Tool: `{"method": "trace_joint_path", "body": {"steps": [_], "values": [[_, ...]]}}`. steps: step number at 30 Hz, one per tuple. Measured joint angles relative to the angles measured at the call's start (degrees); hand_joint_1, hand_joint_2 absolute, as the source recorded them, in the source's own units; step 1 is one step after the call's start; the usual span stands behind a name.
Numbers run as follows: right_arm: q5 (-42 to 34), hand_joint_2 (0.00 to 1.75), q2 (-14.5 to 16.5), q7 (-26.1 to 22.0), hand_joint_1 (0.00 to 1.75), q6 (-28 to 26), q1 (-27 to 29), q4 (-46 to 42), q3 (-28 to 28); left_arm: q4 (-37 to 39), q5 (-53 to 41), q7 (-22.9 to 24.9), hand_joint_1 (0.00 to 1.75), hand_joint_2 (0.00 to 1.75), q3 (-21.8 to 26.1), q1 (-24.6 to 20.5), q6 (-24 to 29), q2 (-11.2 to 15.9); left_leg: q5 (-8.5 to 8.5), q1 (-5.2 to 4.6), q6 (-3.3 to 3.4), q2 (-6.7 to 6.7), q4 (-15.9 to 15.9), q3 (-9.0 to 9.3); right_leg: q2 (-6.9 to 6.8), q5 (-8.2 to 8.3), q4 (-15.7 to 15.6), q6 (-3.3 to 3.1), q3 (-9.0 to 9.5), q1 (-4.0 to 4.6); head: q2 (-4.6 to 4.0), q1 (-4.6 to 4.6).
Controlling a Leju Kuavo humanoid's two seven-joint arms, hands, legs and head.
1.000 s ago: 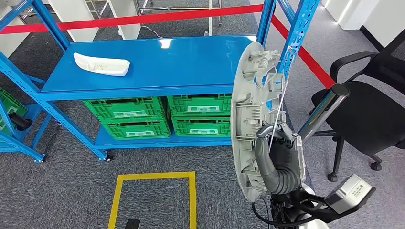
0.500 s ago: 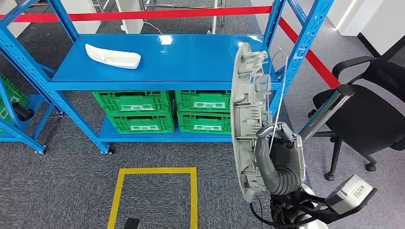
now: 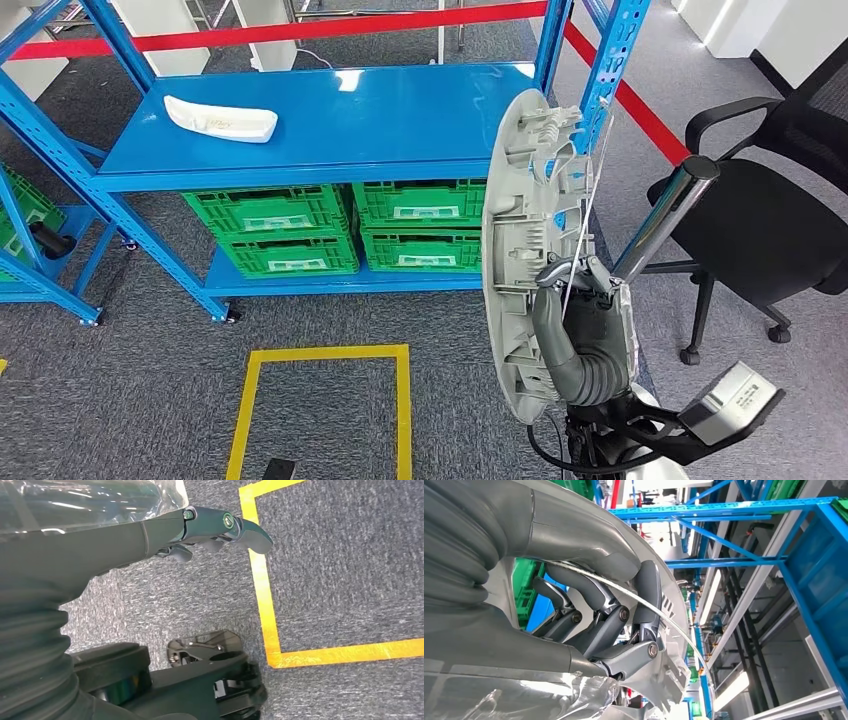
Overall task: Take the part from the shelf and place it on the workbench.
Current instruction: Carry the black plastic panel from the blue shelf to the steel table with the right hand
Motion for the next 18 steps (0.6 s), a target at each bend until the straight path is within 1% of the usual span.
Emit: {"method": "trace_joint_path", "body": {"steps": [1,3,4,5,7,8,9,10,11,13,14,15,16,17,18], "values": [[-0.1,1.75,0.0,0.0,1.75,0.0,0.0,0.0,0.0,0.0,0.0,0.0,0.00,1.75,0.0,0.0,0.0,0.0,1.11,0.02,0.07,0.00,-1.5,1.14,0.04,0.11,0.0,0.07,-0.10,0.00,0.00,-0.01],[-0.3,1.75,0.0,0.0,1.75,-0.1,0.1,0.0,0.0,0.0,0.0,0.0,0.00,1.75,0.0,0.0,0.0,0.0,4.47,-0.02,0.52,-0.08,-8.8,5.35,0.11,0.30,0.1,0.31,-0.19,0.01,0.00,0.01],[-0.4,1.75,0.0,0.0,1.75,-0.1,0.1,0.0,0.0,0.0,0.1,0.0,0.00,1.75,0.0,0.0,0.0,0.0,5.62,-0.13,0.85,-0.15,-12.1,7.05,0.15,0.43,0.1,0.54,-0.31,0.08,0.00,0.02],[-0.4,1.75,0.0,0.0,1.75,-0.1,0.1,0.0,0.0,0.0,0.1,0.0,0.00,1.75,0.0,-0.1,0.0,0.1,6.12,-0.27,1.18,-0.21,-14.3,8.02,0.16,0.62,0.1,0.86,-0.52,0.11,0.00,0.03],[-0.5,1.75,0.0,0.0,1.75,-0.2,0.1,0.0,0.0,0.0,0.1,0.0,0.00,1.75,-0.1,-0.1,0.0,0.1,6.21,-0.53,1.77,-0.27,-15.4,7.98,0.15,1.10,0.0,1.66,-0.99,0.14,0.00,0.04],[-0.5,1.75,0.0,0.0,1.75,-0.2,0.1,0.0,0.0,0.0,0.1,0.0,0.00,1.75,-0.1,0.0,0.0,0.1,6.42,-0.44,2.15,-0.23,-15.7,7.82,0.12,1.20,-0.1,2.05,-1.16,0.09,0.00,0.05],[-0.5,1.75,0.0,0.0,1.75,-0.2,0.2,0.0,-0.1,0.0,0.1,0.0,0.00,1.75,-0.1,0.0,0.1,0.1,6.77,-0.35,2.54,-0.16,-16.1,7.72,0.12,0.93,0.1,2.36,-1.31,0.07,0.00,0.08],[-0.5,1.75,0.0,0.0,1.75,-0.3,0.2,0.0,-0.1,0.0,0.1,0.0,0.00,1.75,-0.1,0.0,0.1,0.1,7.14,-0.25,2.98,-0.09,-16.4,7.61,0.13,-0.06,1.1,2.60,-1.74,0.05,0.00,0.15],[-0.5,1.75,0.0,0.0,1.75,-0.3,0.2,0.0,-0.1,0.0,0.1,0.0,0.00,1.75,-0.1,-0.1,0.1,0.0,7.45,-0.14,3.31,-0.02,-16.6,7.45,0.15,-1.76,3.3,2.75,-2.59,0.04,0.00,0.25],[-0.5,1.75,0.0,0.0,1.75,-0.4,0.3,0.0,-0.1,0.0,0.1,0.0,0.00,1.75,-0.2,-0.1,0.0,0.0,7.76,-0.25,3.63,0.06,-16.5,6.93,0.19,-5.79,10.2,2.94,-5.14,0.02,0.00,0.43],[-0.6,1.75,0.0,0.0,1.75,-0.4,0.3,0.1,-0.1,0.0,0.1,0.0,0.00,1.75,-0.2,-0.1,0.0,0.0,7.87,-0.31,3.68,0.08,-16.4,6.69,0.20,-6.96,13.1,3.01,-6.10,0.01,0.00,0.46],[-0.6,1.75,0.0,0.1,1.75,-0.5,0.4,0.1,-0.1,0.0,0.1,0.0,0.00,1.75,-0.3,0.0,0.0,0.0,7.96,-0.35,3.70,0.09,-16.3,6.46,0.20,-7.09,14.4,3.04,-6.30,0.01,0.00,0.48],[-0.7,1.75,0.0,0.1,1.75,-0.5,0.4,0.1,-0.1,0.0,0.2,0.0,0.00,1.75,-0.3,0.0,0.1,0.0,8.03,-0.37,3.67,0.09,-16.2,6.26,0.20,-6.14,13.5,3.03,-5.47,0.01,0.00,0.50],[-0.7,1.75,0.0,0.1,1.75,-0.5,0.4,0.1,-0.1,0.0,0.2,0.0,0.00,1.75,-0.3,0.0,0.1,0.0,8.04,-0.37,3.61,0.08,-15.9,6.09,0.20,-4.42,10.7,2.96,-3.73,0.01,0.00,0.51],[-0.7,1.75,0.0,0.1,1.75,-0.5,0.3,0.1,-0.1,0.0,0.2,0.0,0.00,1.75,-0.4,-0.1,0.1,0.0,8.00,-0.37,3.48,0.06,-15.6,5.89,0.18,-2.87,7.0,2.81,-1.67,0.02,0.00,0.53]]}}
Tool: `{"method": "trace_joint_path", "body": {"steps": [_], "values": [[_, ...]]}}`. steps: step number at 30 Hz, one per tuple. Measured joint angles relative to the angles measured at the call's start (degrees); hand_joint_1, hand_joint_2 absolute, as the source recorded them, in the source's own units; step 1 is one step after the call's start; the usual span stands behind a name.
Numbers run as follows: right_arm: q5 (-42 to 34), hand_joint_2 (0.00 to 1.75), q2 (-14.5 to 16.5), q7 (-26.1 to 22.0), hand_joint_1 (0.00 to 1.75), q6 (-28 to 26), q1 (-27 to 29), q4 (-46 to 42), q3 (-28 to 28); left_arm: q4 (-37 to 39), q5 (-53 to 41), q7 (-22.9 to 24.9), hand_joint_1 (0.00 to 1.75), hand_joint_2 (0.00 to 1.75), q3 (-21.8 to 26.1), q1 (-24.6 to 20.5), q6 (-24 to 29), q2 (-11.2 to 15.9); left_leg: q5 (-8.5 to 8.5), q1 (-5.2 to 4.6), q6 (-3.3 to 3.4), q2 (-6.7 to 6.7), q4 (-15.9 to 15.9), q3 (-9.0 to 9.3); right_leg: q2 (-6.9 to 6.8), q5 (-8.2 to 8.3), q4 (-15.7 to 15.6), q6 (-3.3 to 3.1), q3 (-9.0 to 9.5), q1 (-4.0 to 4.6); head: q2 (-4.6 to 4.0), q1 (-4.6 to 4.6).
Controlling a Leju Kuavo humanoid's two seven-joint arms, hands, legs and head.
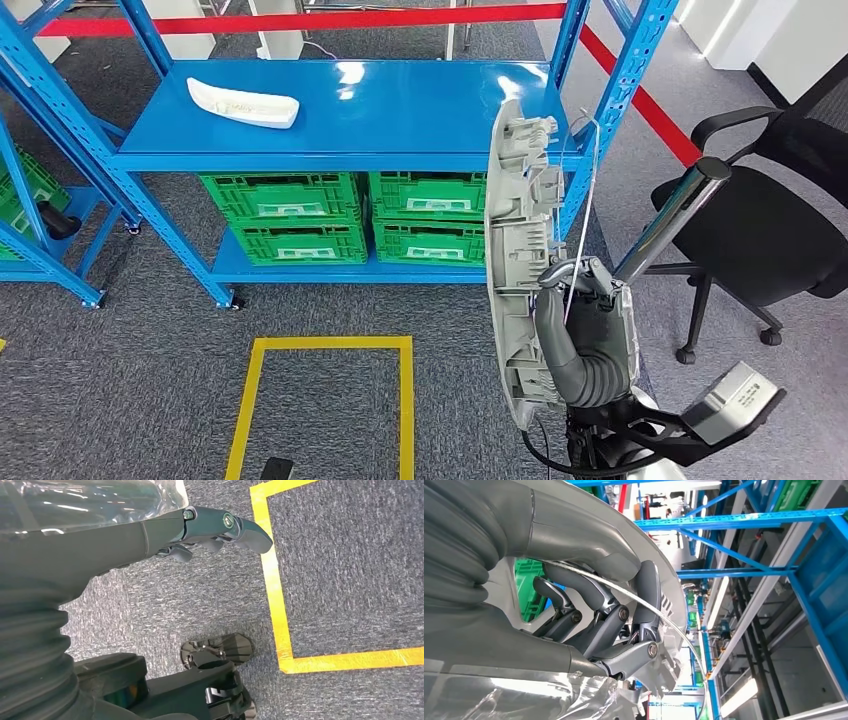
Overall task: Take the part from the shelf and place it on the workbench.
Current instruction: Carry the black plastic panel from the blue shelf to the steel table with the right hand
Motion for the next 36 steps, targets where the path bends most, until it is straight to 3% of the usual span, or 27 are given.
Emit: {"method": "trace_joint_path", "body": {"steps": [2,6,8,10,12,13,14,16,18,20,22,24,26,27,28,29,30,32,33,36], "values": [[0.0,1.75,0.0,0.0,1.75,0.0,0.0,0.0,0.0,0.0,0.0,0.0,0.00,1.75,0.0,-0.1,0.0,0.0,-0.02,-0.20,-0.56,-0.03,0.8,-0.65,0.05,1.63,-5.7,-0.44,2.75,0.13,0.00,-0.01],[0.0,1.75,0.0,0.1,1.75,-0.1,0.0,0.0,0.0,0.0,0.0,0.0,0.00,1.75,-0.1,-0.1,0.0,0.0,0.14,-0.21,-1.94,-0.06,1.3,-1.62,0.23,1.99,-6.9,-1.78,2.45,0.19,0.00,-0.07],[0.0,1.75,0.0,0.1,1.75,-0.1,0.0,0.0,0.0,0.0,0.0,0.0,0.00,1.75,-0.1,-0.1,0.0,0.0,-2.22,-0.07,-2.59,-0.11,3.9,-2.51,0.09,2.45,-7.2,-2.46,2.28,-0.09,0.00,-0.30],[0.0,1.75,0.0,0.1,1.75,-0.1,0.0,0.0,0.0,0.0,0.1,0.0,0.00,1.75,-0.1,-0.1,0.0,0.0,-6.24,0.16,-3.13,-0.11,10.6,-4.77,-0.02,2.72,-7.2,-2.80,2.04,-0.09,0.00,-0.51],[0.0,1.75,0.0,0.2,1.75,-0.1,0.0,0.0,0.0,0.0,0.1,0.0,0.00,1.75,-0.1,0.0,0.0,0.0,-8.18,0.31,-3.37,-0.11,15.8,-6.33,-0.07,2.95,-7.2,-2.88,1.79,-0.02,0.00,-0.52],[0.0,1.75,0.0,0.2,1.75,-0.1,0.0,0.0,0.0,0.0,0.1,0.0,0.00,1.75,-0.1,0.0,0.0,0.0,-7.56,0.33,-3.34,-0.12,15.7,-5.83,-0.06,3.05,-7.2,-2.83,1.71,0.00,0.00,-0.53],[0.0,1.75,0.0,0.3,1.75,-0.1,0.0,0.0,0.0,0.0,0.1,0.0,0.00,1.75,-0.1,0.0,0.0,0.0,-6.00,0.34,-3.21,-0.12,13.3,-4.33,-0.02,3.13,-7.2,-2.76,1.68,0.01,0.00,-0.53],[0.0,1.75,0.0,0.3,1.75,-0.1,0.0,0.0,0.0,0.0,0.1,0.0,0.00,1.75,-0.1,-0.1,0.0,0.1,-2.57,0.20,-2.64,-0.22,5.5,-0.11,0.08,3.31,-7.2,-2.47,1.64,0.09,0.00,-0.51],[0.0,1.75,0.0,0.3,1.75,-0.1,0.0,0.0,0.0,0.0,0.0,0.0,0.00,1.75,-0.1,-0.1,0.0,0.1,-1.32,-0.07,-1.98,-0.33,0.8,1.98,0.14,3.64,-7.1,-1.89,1.27,0.16,0.00,-0.50],[0.0,1.75,0.0,0.3,1.75,-0.1,0.0,0.0,0.0,0.0,0.0,0.0,0.00,1.75,-0.1,-0.2,0.1,0.1,-1.36,-0.25,-1.44,-0.32,0.1,1.75,0.13,4.09,-7.2,-1.15,0.80,0.14,0.00,-0.49],[0.0,1.75,0.0,0.4,1.75,-0.2,0.0,0.0,0.0,0.0,0.1,0.0,0.00,1.75,-0.1,-0.2,0.1,0.1,-0.86,-0.05,-0.75,-0.15,-0.5,1.52,0.13,3.38,-6.5,-0.53,0.29,0.10,0.00,-0.41],[0.0,1.75,0.0,0.4,1.75,-0.2,-0.1,0.0,-0.1,0.0,0.0,0.0,0.00,1.75,-0.1,-0.3,0.1,0.0,-0.24,0.17,-0.10,0.01,-0.9,1.21,0.17,0.13,-2.2,-0.15,-1.43,0.05,0.00,-0.20],[0.0,1.75,0.0,0.4,1.75,-0.2,-0.1,0.0,-0.1,0.0,0.0,0.0,0.00,1.75,-0.1,-0.3,0.1,0.0,0.07,0.09,0.17,0.04,-0.9,0.70,0.17,-3.54,4.7,0.07,-4.01,0.01,0.00,-0.04],[0.0,1.75,0.0,0.5,1.75,-0.3,0.0,0.0,-0.1,0.0,0.0,0.0,0.00,1.75,-0.1,-0.3,0.1,0.0,0.19,0.05,0.19,0.05,-0.8,0.46,0.17,-4.23,7.0,0.15,-4.66,0.01,0.00,-0.02],[0.0,1.75,0.0,0.5,1.75,-0.3,0.0,0.0,-0.1,0.0,0.0,0.0,0.00,1.75,-0.1,-0.3,0.0,0.0,0.29,0.02,0.16,0.06,-0.6,0.22,0.17,-3.85,7.3,0.17,-4.39,0.01,0.00,-0.02],[0.0,1.75,0.0,0.5,1.75,-0.3,0.0,0.0,0.0,0.0,0.0,0.0,0.00,1.75,-0.1,-0.3,0.0,0.0,0.35,0.02,0.10,0.05,-0.4,0.02,0.16,-2.48,5.5,0.15,-3.08,0.01,0.00,-0.01],[0.0,1.75,0.0,0.5,1.75,-0.3,0.0,0.0,0.0,0.0,0.0,0.0,0.00,1.75,-0.1,-0.3,0.0,0.0,0.35,0.03,0.01,0.04,-0.1,-0.17,0.15,-0.60,2.0,0.08,-1.04,0.01,0.00,0.00],[0.0,1.75,0.0,0.5,1.75,-0.3,-0.1,0.0,-0.1,0.0,0.0,0.0,0.00,1.75,-0.1,-0.4,0.0,0.0,0.31,-0.10,-0.43,0.01,0.6,-0.77,0.21,1.48,-4.6,-0.30,2.40,0.09,0.00,0.02],[0.0,1.75,0.0,0.5,1.75,-0.3,-0.1,0.0,-0.1,0.0,0.0,0.0,0.00,1.75,-0.1,-0.4,0.0,0.0,0.38,-0.18,-0.78,0.00,0.9,-1.15,0.26,1.70,-6.2,-0.59,3.01,0.17,0.00,-0.02],[0.0,1.75,0.0,0.5,1.75,-0.4,0.0,0.0,0.0,0.0,0.1,0.0,0.00,1.75,-0.1,-0.5,0.0,-0.1,0.76,-0.17,-1.86,-0.06,1.2,-1.91,0.39,1.92,-6.9,-1.62,2.51,0.21,0.00,-0.10]]}}
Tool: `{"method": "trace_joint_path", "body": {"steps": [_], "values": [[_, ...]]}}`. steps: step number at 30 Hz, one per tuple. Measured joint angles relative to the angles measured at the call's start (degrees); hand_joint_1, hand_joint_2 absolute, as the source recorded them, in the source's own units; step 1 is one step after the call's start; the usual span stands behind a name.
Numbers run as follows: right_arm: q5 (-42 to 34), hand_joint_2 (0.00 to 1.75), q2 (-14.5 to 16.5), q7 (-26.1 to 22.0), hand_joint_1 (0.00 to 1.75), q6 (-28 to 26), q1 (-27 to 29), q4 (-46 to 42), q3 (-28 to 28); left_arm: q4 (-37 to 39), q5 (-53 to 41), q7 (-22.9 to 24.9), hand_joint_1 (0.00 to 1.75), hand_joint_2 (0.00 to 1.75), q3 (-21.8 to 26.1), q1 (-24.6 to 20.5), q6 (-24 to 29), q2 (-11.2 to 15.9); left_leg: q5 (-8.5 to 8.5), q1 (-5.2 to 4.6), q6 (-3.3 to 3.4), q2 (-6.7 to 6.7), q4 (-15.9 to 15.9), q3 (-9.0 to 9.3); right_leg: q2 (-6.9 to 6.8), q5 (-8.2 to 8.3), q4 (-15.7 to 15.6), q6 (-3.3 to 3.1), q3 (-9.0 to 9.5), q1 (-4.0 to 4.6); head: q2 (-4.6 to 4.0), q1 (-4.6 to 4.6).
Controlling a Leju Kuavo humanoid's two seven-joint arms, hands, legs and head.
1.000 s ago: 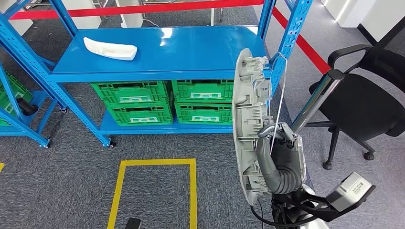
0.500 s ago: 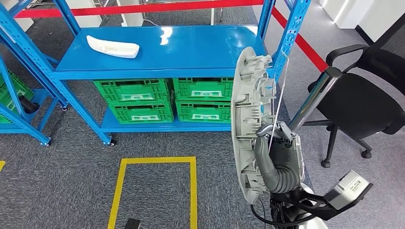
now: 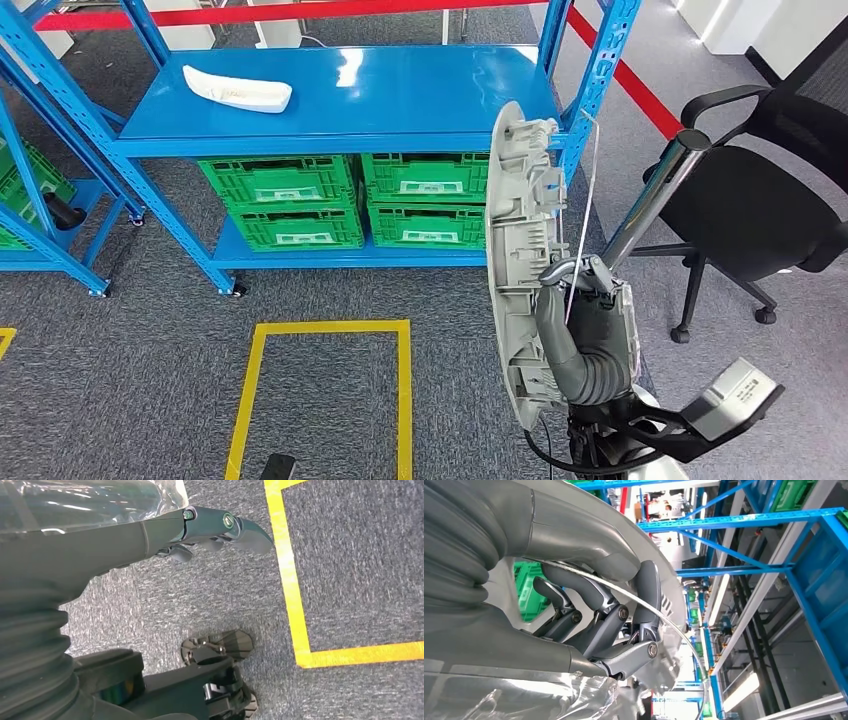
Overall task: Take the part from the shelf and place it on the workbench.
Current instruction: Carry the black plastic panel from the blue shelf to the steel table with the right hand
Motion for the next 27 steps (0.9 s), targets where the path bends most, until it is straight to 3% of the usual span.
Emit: {"method": "trace_joint_path", "body": {"steps": [2,5,6,7,8,10,12,16,18,20,21,22,23,25,27], "values": [[0.0,1.75,0.0,0.0,1.75,0.0,0.0,0.0,0.0,0.0,0.0,0.0,0.00,1.75,0.0,0.0,0.0,0.0,-1.64,0.10,-0.64,-0.08,1.6,-0.62,-0.12,0.53,-0.3,-0.72,-0.21,-0.27,0.00,-0.21],[0.0,1.75,0.0,0.1,1.75,-0.1,0.0,0.0,0.0,0.0,0.0,0.0,0.00,1.75,0.0,0.0,-0.1,0.0,-7.47,0.45,-1.43,-0.11,10.8,-3.61,-0.32,1.04,-0.3,-1.27,-0.61,-0.27,0.00,-0.52],[0.0,1.75,0.0,0.1,1.75,-0.1,0.0,0.0,0.0,0.0,0.0,0.0,0.00,1.75,0.0,0.0,-0.1,0.0,-8.53,0.51,-1.55,-0.11,13.5,-4.33,-0.34,1.17,-0.3,-1.31,-0.76,-0.22,0.00,-0.51],[0.0,1.75,0.0,0.1,1.75,-0.1,0.0,0.0,0.0,0.0,0.0,0.0,0.00,1.75,-0.1,0.0,-0.1,0.0,-8.54,0.53,-1.56,-0.11,14.4,-4.25,-0.32,1.31,-0.3,-1.29,-0.92,-0.18,0.00,-0.52],[0.0,1.75,0.0,0.2,1.75,-0.1,0.0,0.0,0.0,0.0,0.0,0.0,0.00,1.75,-0.1,0.0,-0.1,0.0,-7.49,0.54,-1.46,-0.11,13.1,-3.16,-0.28,1.44,-0.3,-1.24,-1.04,-0.15,0.00,-0.52],[0.0,1.75,0.0,0.2,1.75,-0.2,0.0,0.0,0.0,0.0,0.0,0.0,0.00,1.75,-0.1,0.0,-0.1,0.0,-4.18,0.45,-0.90,-0.17,5.9,1.09,-0.19,1.67,-0.3,-1.02,-1.18,-0.12,0.00,-0.52],[0.0,1.75,0.0,0.2,1.75,-0.2,0.0,0.0,0.0,0.0,0.0,0.0,0.00,1.75,-0.1,-0.1,-0.1,0.1,-2.36,0.16,-0.20,-0.24,0.2,3.96,-0.15,2.00,-0.2,-0.53,-1.47,-0.03,0.00,-0.50],[0.0,1.75,0.0,0.2,1.75,-0.3,0.0,0.0,0.0,0.0,0.0,0.0,0.00,1.75,-0.2,-0.1,-0.1,0.1,-1.77,0.07,1.01,-0.13,-1.6,3.74,-0.21,2.23,0.0,0.94,-2.34,-0.05,0.00,-0.45],[0.0,1.75,0.0,0.2,1.75,-0.3,0.0,0.0,0.0,0.0,0.0,0.0,0.00,1.75,-0.2,-0.2,-0.1,0.1,-1.05,0.32,1.76,0.05,-2.1,3.30,-0.20,-0.50,2.9,1.39,-3.51,-0.05,0.00,-0.26],[0.0,1.75,0.0,0.2,1.75,-0.4,0.1,0.0,0.0,0.0,0.0,0.0,0.00,1.75,-0.2,-0.2,-0.1,0.0,-0.56,0.24,2.09,0.10,-2.0,2.59,-0.19,-4.78,9.7,1.66,-5.88,-0.10,0.00,-0.05],[0.0,1.75,0.0,0.3,1.75,-0.4,0.1,0.0,0.0,0.0,0.0,0.0,0.00,1.75,-0.2,-0.2,-0.1,-0.1,-0.32,0.19,2.13,0.11,-2.0,2.21,-0.19,-6.17,12.8,1.77,-6.79,-0.12,0.00,0.00],[0.0,1.75,0.0,0.3,1.75,-0.4,0.2,0.0,0.0,0.0,0.0,0.0,0.00,1.75,-0.2,-0.2,-0.1,-0.1,-0.10,0.16,2.10,0.12,-1.8,1.81,-0.19,-6.54,14.4,1.84,-6.98,-0.13,0.00,0.02],[0.0,1.75,0.0,0.3,1.75,-0.4,0.2,0.0,0.0,0.0,0.0,0.0,0.00,1.75,-0.2,-0.2,-0.1,-0.1,0.08,0.16,2.04,0.12,-1.6,1.43,-0.20,-5.82,13.7,1.86,-6.13,-0.14,0.00,0.05],[0.0,1.75,0.0,0.3,1.75,-0.4,0.2,0.0,0.0,0.0,0.0,0.0,0.00,1.75,-0.2,-0.2,-0.1,-0.2,0.27,0.20,1.80,0.10,-1.1,0.70,-0.21,-2.82,7.1,1.77,-2.05,-0.19,0.00,0.08],[0.0,1.75,0.0,0.3,1.75,-0.4,0.2,0.0,0.0,0.0,0.2,0.0,0.00,1.75,-0.2,-0.3,0.0,-0.2,0.45,0.03,1.26,0.07,-0.2,-0.18,-0.15,-1.12,1.1,1.40,0.99,-0.11,0.00,0.09]]}}
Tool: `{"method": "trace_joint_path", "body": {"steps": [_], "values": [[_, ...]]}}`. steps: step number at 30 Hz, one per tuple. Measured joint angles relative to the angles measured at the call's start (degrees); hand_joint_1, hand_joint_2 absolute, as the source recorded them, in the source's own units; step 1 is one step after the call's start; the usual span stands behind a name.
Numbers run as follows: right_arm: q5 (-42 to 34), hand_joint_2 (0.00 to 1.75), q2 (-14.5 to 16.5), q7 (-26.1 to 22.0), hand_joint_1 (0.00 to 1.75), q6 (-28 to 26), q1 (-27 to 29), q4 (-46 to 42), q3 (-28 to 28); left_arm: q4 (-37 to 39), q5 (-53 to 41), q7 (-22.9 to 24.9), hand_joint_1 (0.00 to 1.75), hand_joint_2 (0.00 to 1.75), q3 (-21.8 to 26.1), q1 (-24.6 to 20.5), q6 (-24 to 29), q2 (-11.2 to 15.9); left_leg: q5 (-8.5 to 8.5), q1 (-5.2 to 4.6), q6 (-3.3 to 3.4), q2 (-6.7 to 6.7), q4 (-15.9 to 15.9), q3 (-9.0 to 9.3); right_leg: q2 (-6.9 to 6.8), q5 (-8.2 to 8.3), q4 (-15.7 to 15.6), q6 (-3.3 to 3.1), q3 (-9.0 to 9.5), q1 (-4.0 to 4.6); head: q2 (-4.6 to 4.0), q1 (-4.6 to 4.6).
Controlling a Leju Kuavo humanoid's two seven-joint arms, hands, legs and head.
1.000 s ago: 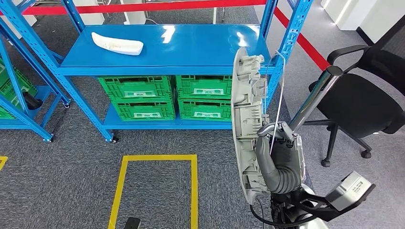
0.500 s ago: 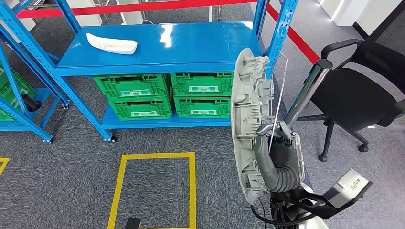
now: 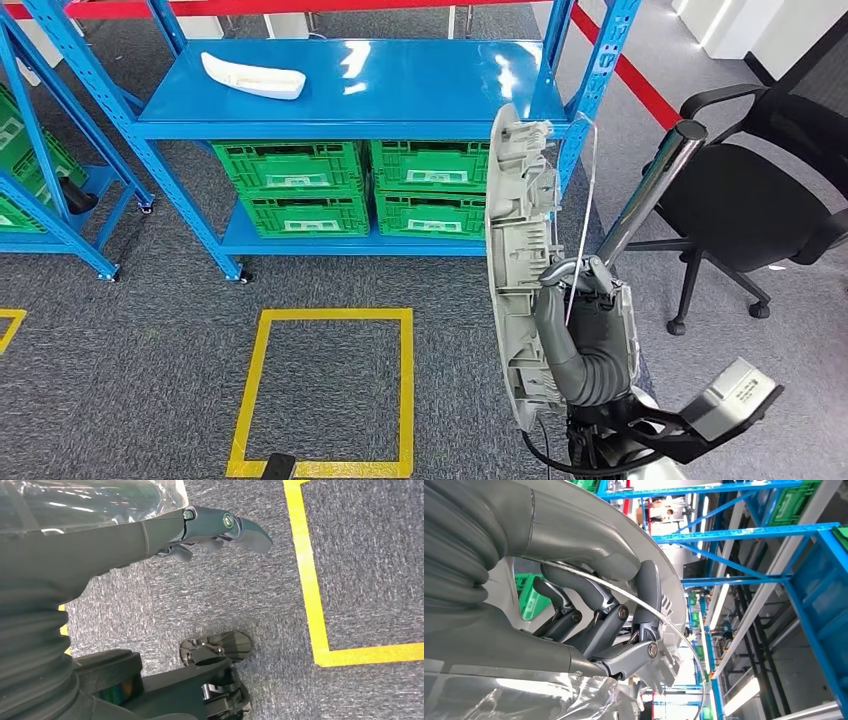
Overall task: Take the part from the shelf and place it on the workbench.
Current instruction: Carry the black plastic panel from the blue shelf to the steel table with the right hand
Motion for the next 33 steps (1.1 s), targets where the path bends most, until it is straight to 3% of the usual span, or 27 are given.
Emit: {"method": "trace_joint_path", "body": {"steps": [3,5,6,8,10,11,12,14,16,20,22,24,25,26,27,30,31,33], "values": [[0.0,1.75,0.0,0.0,1.75,0.0,0.1,0.0,0.0,0.0,0.3,0.0,0.00,1.75,0.0,0.0,0.1,-0.1,0.65,-0.06,-1.07,-0.06,0.4,-0.85,0.15,0.51,-1.1,-1.02,-0.19,0.17,0.00,-0.02],[0.0,1.75,0.0,0.0,1.75,-0.1,0.1,0.0,0.0,0.0,0.4,0.0,0.00,1.75,0.0,-0.1,0.2,-0.1,-0.45,0.05,-1.76,-0.13,1.2,-1.22,0.02,1.12,-1.2,-1.83,-0.53,-0.04,0.00,-0.13],[0.0,1.75,0.0,0.0,1.75,-0.1,0.0,0.0,0.0,0.0,0.4,0.0,0.00,1.75,0.0,-0.1,0.2,-0.1,-2.10,0.13,-2.09,-0.16,3.1,-1.77,-0.08,1.44,-1.4,-2.21,-0.73,-0.17,0.00,-0.26],[0.0,1.75,0.0,0.0,1.75,-0.1,0.0,0.0,0.0,0.0,0.4,0.0,0.00,1.75,0.0,-0.1,0.2,-0.2,-6.57,0.34,-2.63,-0.17,9.6,-3.69,-0.19,1.94,-1.4,-2.59,-1.25,-0.15,0.00,-0.50],[-0.1,1.75,0.0,0.0,1.75,-0.2,0.0,0.0,0.0,0.0,0.5,0.0,0.00,1.75,0.0,-0.1,0.2,-0.2,-8.92,0.45,-2.81,-0.17,14.7,-4.75,-0.20,2.45,-1.3,-2.66,-1.93,-0.06,0.00,-0.52],[-0.2,1.75,0.0,0.0,1.75,-0.2,0.0,0.0,0.0,0.0,0.5,0.0,0.00,1.75,0.0,-0.1,0.2,-0.2,-8.55,0.46,-2.75,-0.17,14.5,-3.97,-0.17,2.69,-1.3,-2.63,-2.25,-0.03,0.00,-0.53],[-0.2,1.75,0.0,0.0,1.75,-0.2,0.0,0.0,0.0,0.0,0.5,0.0,0.00,1.75,0.0,-0.1,0.2,-0.2,-7.27,0.45,-2.58,-0.18,12.1,-2.15,-0.13,2.92,-1.2,-2.54,-2.50,0.00,0.00,-0.53],[-0.3,1.75,0.0,0.0,1.75,-0.2,0.0,0.0,0.0,0.0,0.5,0.0,0.00,1.75,0.0,-0.2,0.2,-0.2,-4.39,0.29,-1.90,-0.25,4.3,2.77,-0.06,3.31,-1.2,-2.23,-2.80,0.08,0.00,-0.51],[-0.3,1.75,0.0,0.0,1.75,-0.2,0.0,0.0,0.0,0.0,0.5,0.0,0.00,1.75,0.0,-0.4,0.2,-0.2,-3.35,-0.03,-1.20,-0.32,-0.6,5.27,-0.07,3.76,-1.2,-1.62,-3.16,0.11,0.00,-0.49],[-0.3,1.75,0.0,0.0,1.75,-0.2,-0.1,0.0,0.0,0.0,0.6,0.0,0.00,1.75,0.0,-0.3,0.2,-0.2,-2.33,-0.09,-0.06,-0.18,-2.0,4.71,-0.10,3.99,-1.1,-0.15,-3.88,-0.05,0.00,-0.44],[-0.4,1.75,0.0,0.0,1.75,-0.2,-0.2,0.0,-0.1,0.0,0.6,0.0,0.00,1.75,0.0,-0.5,0.2,-0.3,-1.43,0.16,0.45,-0.01,-2.5,4.13,-0.06,0.80,2.4,0.29,-5.16,-0.09,0.00,-0.21],[-0.5,1.75,0.0,0.0,1.75,-0.2,-0.3,0.1,-0.1,0.0,0.6,0.0,0.00,1.75,0.0,-0.5,0.2,-0.4,-0.89,0.09,0.73,0.05,-2.2,3.19,-0.05,-3.57,9.2,0.49,-7.40,-0.10,0.00,0.01],[-0.6,1.75,0.0,0.0,1.75,-0.2,-0.2,0.1,0.0,0.0,0.6,0.0,0.00,1.75,0.0,-0.5,0.2,-0.5,-0.68,0.07,0.76,0.07,-2.0,2.67,-0.05,-4.82,12.0,0.54,-8.12,-0.12,0.00,0.06],[-0.7,1.75,0.0,0.0,1.75,-0.2,-0.2,0.1,0.0,0.0,0.6,0.0,0.00,1.75,0.0,-0.4,0.2,-0.5,-0.50,0.06,0.72,0.08,-1.7,2.14,-0.06,-4.97,13.0,0.56,-8.01,-0.12,0.00,0.08],[-0.7,1.75,0.0,0.0,1.75,-0.2,-0.2,0.1,0.0,0.0,0.6,0.0,0.00,1.75,0.0,-0.4,0.2,-0.5,-0.35,0.08,0.65,0.08,-1.4,1.63,-0.06,-4.12,12.0,0.55,-6.91,-0.13,0.00,0.11],[-0.8,1.75,0.0,0.0,1.75,-0.2,-0.2,0.1,0.0,0.0,0.7,0.0,0.00,1.75,0.0,-0.4,0.2,-0.5,-0.14,0.07,0.15,0.03,0.0,0.18,-0.04,-0.45,2.0,0.25,-0.92,-0.09,0.00,0.14],[-0.8,1.75,0.0,0.0,1.75,-0.2,-0.2,0.1,0.0,0.0,0.7,-0.1,0.00,1.75,0.0,-0.4,0.3,-0.5,-0.01,0.00,-0.15,0.01,0.3,-0.27,0.02,-0.03,-0.1,0.00,0.04,-0.02,0.00,0.11],[-0.8,1.75,0.0,0.0,1.75,-0.2,-0.2,0.1,0.0,0.0,0.7,-0.2,0.00,1.75,0.0,-0.4,0.3,-0.6,0.47,-0.11,-0.90,-0.01,0.7,-0.93,0.19,0.15,-0.9,-0.70,-0.13,0.20,0.00,0.03]]}}
